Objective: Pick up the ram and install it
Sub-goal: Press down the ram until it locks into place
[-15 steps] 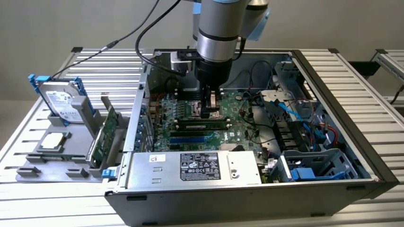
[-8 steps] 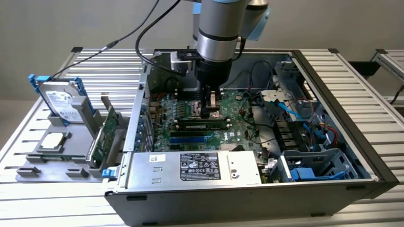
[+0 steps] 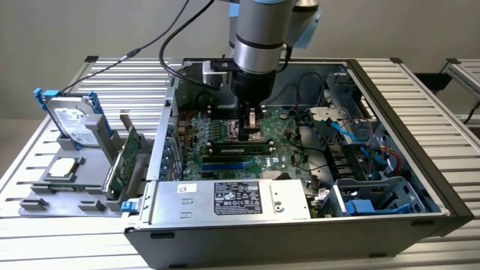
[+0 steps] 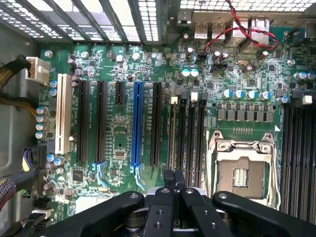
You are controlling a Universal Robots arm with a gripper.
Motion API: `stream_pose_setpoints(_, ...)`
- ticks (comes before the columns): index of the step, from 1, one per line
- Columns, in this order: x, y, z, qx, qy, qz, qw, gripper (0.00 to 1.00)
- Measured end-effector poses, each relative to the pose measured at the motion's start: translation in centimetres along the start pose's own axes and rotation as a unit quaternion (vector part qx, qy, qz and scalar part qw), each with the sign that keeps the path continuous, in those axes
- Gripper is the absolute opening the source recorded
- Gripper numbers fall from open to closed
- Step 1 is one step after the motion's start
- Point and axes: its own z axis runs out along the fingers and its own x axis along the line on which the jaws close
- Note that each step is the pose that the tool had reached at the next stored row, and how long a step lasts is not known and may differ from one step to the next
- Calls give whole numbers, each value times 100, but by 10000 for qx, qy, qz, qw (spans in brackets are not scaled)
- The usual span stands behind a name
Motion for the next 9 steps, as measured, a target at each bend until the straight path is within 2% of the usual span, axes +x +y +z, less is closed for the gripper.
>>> stream_pose_setpoints(4,0,0,1,-8,-15,266,9996,11)
stream_pose_setpoints(9,0,0,1,-17,-17,572,9984,11)
